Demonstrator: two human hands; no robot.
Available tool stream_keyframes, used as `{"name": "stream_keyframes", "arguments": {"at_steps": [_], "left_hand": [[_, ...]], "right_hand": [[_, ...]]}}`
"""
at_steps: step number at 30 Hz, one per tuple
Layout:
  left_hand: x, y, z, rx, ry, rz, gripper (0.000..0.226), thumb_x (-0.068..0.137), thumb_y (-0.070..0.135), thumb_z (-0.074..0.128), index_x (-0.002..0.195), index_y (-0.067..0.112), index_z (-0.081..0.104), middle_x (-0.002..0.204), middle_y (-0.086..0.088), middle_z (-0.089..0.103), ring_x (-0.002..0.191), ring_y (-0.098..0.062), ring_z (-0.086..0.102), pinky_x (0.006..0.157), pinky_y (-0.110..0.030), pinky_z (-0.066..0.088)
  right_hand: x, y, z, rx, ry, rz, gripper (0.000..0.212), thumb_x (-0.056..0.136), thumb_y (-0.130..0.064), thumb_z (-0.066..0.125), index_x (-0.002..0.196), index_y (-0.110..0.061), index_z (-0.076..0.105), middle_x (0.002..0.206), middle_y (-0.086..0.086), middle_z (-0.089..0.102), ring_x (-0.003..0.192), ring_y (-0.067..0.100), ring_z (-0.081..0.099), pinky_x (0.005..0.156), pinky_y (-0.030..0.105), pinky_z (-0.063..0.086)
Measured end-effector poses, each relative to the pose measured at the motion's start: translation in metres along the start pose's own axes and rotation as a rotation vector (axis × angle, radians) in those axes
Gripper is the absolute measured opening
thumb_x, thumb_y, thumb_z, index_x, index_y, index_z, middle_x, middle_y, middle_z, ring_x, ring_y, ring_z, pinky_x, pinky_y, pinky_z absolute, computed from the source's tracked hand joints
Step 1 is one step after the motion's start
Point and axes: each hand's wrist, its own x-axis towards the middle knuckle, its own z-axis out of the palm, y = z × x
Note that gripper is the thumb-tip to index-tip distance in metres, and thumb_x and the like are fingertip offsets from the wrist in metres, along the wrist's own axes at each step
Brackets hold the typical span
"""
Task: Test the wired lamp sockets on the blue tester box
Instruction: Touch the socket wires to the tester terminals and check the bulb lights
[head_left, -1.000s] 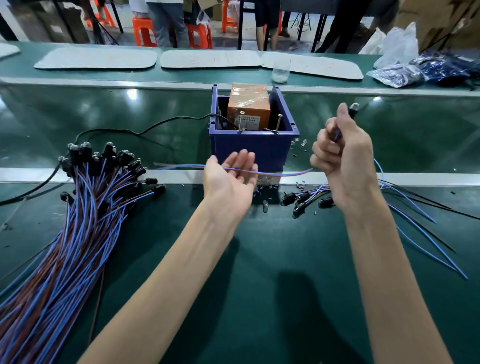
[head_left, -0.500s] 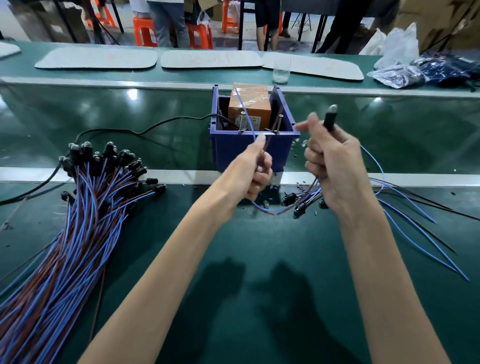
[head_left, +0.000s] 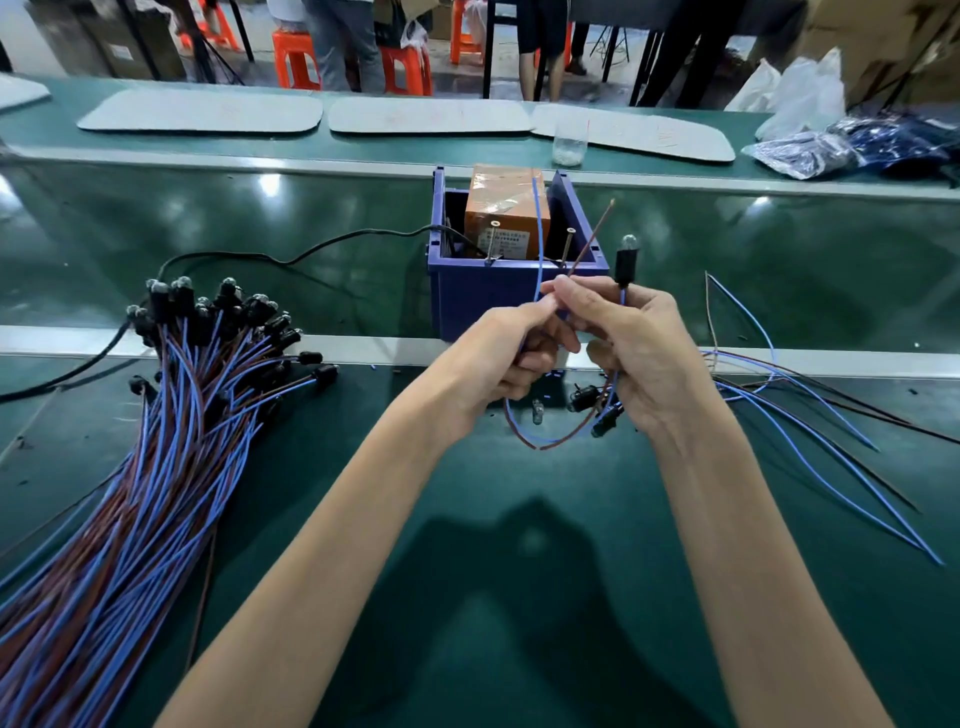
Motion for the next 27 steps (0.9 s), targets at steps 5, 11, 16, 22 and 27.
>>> {"name": "stream_keyframes", "arguments": {"at_steps": [5, 11, 16, 22, 27], "left_hand": [[0.005, 0.000, 0.002, -0.222, 0.284, 0.142, 0.044, 0.105, 0.026, 0.032, 0.085, 0.008, 0.066, 0.068, 0.000, 0.064, 0.058, -0.007, 0.057, 0.058, -0.015, 0.049], [0.009, -0.006, -0.005, -0.277, 0.641, 0.247, 0.033, 0.105, 0.032, 0.031, 0.083, 0.019, 0.053, 0.055, 0.010, 0.038, 0.037, -0.002, 0.030, 0.038, -0.015, 0.026], [0.014, -0.011, -0.007, -0.171, 0.637, 0.251, 0.041, 0.104, 0.034, 0.026, 0.092, 0.022, 0.063, 0.049, 0.013, 0.031, 0.042, -0.004, 0.027, 0.044, -0.017, 0.025], [0.017, -0.018, -0.009, -0.024, 0.705, 0.324, 0.038, 0.102, 0.019, 0.041, 0.140, 0.023, 0.048, 0.046, 0.015, 0.046, 0.046, -0.002, 0.034, 0.050, -0.012, 0.033], [0.020, -0.023, -0.014, 0.120, 0.725, 0.371, 0.043, 0.103, 0.020, 0.039, 0.145, 0.030, 0.040, 0.062, 0.014, 0.068, 0.040, -0.003, 0.034, 0.056, -0.026, 0.036]], "right_hand": [[0.006, 0.000, -0.004, 0.147, 0.079, -0.043, 0.016, 0.096, -0.009, 0.055, 0.080, -0.010, 0.058, 0.069, -0.001, 0.071, 0.065, 0.008, 0.070, 0.034, 0.009, 0.029], [0.011, 0.002, -0.012, 0.111, 0.171, -0.093, 0.015, 0.097, -0.016, 0.056, 0.086, -0.013, 0.064, 0.063, -0.002, 0.070, 0.052, 0.003, 0.063, 0.036, 0.011, 0.025], [0.014, 0.006, -0.014, 0.108, 0.207, -0.112, 0.011, 0.094, -0.012, 0.059, 0.100, -0.019, 0.065, 0.061, -0.001, 0.069, 0.046, 0.002, 0.050, 0.039, 0.012, 0.029], [0.019, 0.011, -0.018, 0.132, 0.281, -0.100, 0.018, 0.095, -0.004, 0.055, 0.097, -0.016, 0.068, 0.057, -0.002, 0.067, 0.043, 0.002, 0.042, 0.038, 0.011, 0.026], [0.025, 0.017, -0.022, 0.118, 0.318, -0.065, 0.020, 0.095, -0.003, 0.053, 0.092, -0.014, 0.069, 0.058, -0.004, 0.067, 0.043, 0.001, 0.039, 0.037, 0.011, 0.024]]}}
